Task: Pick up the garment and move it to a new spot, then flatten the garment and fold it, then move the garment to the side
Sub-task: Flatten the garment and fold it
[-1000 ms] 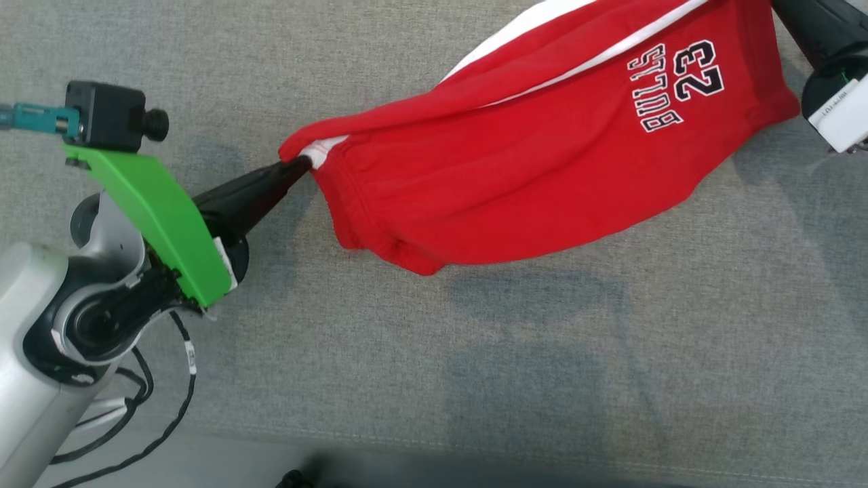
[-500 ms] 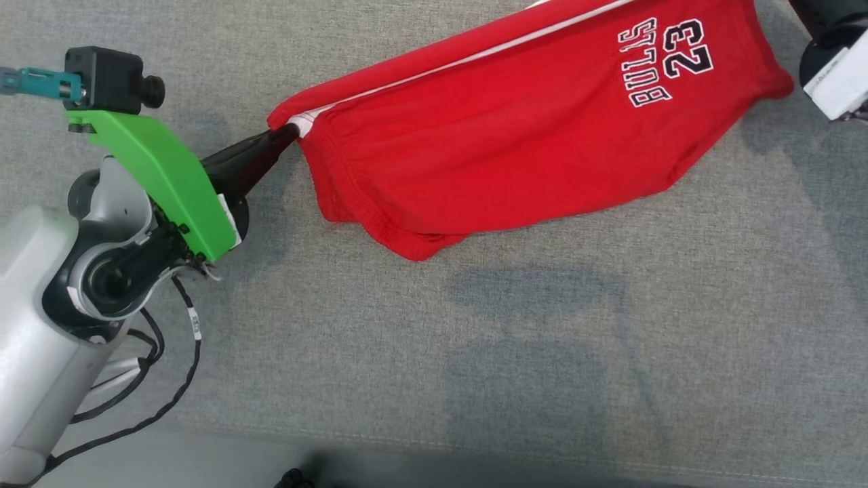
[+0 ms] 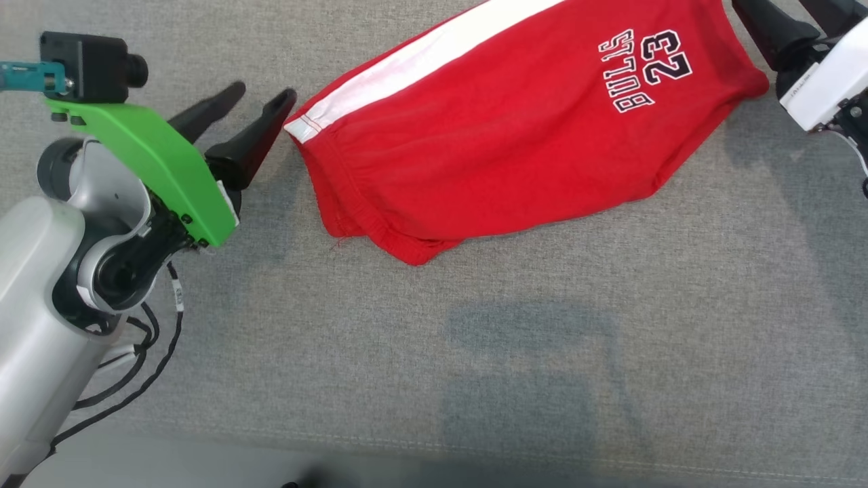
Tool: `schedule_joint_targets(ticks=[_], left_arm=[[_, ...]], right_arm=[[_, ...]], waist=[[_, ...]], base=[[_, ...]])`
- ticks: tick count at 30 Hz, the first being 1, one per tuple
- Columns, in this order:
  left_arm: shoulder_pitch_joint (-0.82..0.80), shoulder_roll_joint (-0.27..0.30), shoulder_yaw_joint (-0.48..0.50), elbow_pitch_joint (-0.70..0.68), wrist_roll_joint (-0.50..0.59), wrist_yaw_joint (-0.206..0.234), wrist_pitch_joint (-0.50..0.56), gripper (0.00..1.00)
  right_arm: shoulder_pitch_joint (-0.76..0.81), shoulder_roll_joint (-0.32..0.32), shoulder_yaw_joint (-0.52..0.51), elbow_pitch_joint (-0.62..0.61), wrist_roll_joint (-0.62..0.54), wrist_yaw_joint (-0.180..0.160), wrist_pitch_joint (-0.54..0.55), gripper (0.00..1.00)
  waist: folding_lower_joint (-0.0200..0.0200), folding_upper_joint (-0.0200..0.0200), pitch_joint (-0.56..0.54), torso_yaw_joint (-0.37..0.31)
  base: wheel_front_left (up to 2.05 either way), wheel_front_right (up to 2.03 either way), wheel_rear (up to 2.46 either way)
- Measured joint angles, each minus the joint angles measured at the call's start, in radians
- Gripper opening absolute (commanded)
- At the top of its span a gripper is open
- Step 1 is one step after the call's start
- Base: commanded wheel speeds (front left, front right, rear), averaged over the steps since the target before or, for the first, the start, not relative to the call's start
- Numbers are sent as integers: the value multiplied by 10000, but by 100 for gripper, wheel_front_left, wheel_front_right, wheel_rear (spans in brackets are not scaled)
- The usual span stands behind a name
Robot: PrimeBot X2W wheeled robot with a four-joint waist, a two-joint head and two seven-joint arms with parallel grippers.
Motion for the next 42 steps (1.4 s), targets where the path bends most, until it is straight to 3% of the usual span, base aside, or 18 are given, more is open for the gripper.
schedule_joint_targets(ticks=[5, 16, 22, 23, 24, 25, 31, 42], left_arm=[[-30, -132, 33, -759, 882, 2, -1060, 100], [1037, -644, 73, -1174, 1124, 44, -2464, 100], [1610, -928, 58, -1139, 1204, 75, -3057, 100], [1716, -930, 58, -1106, 1223, 75, -3145, 100], [1822, -940, 48, -1070, 1243, 75, -3219, 100], [1937, -955, 42, -1030, 1269, 75, -3296, 100], [2641, -1058, 35, -865, 1264, 75, -3693, 100], [3703, -995, 94, -869, 1091, 77, -4090, 100]], right_arm=[[330, -328, -4, 600, 10, -17, 35, 100], [918, -378, 128, 1436, 512, -25, 640, 100], [1236, -61, 4, 1814, 1789, 88, 1122, 100], [1280, -54, 17, 1871, 1810, 104, 1158, 84], [1324, -38, 31, 1937, 1812, 174, 1197, 20], [1383, -21, 29, 1985, 1841, 190, 1250, 0], [1844, 96, -100, 2416, 2278, 190, 1469, 0], [2096, -1300, -809, 2778, 2508, 173, 1503, 0]], waist=[[0, 0, -241, 118], [0, 0, -439, 791], [0, 0, -758, 1105], [0, 0, -831, 1147], [0, 0, -912, 1189], [0, 0, -993, 1229], [0, 0, -1560, 1402], [0, 0, -2655, 1436]], base=[[0, 0, 0], [0, 0, 0], [0, 0, 0], [0, 0, 0], [0, 0, 0], [0, 0, 0], [0, 0, 0], [0, 0, 0]])
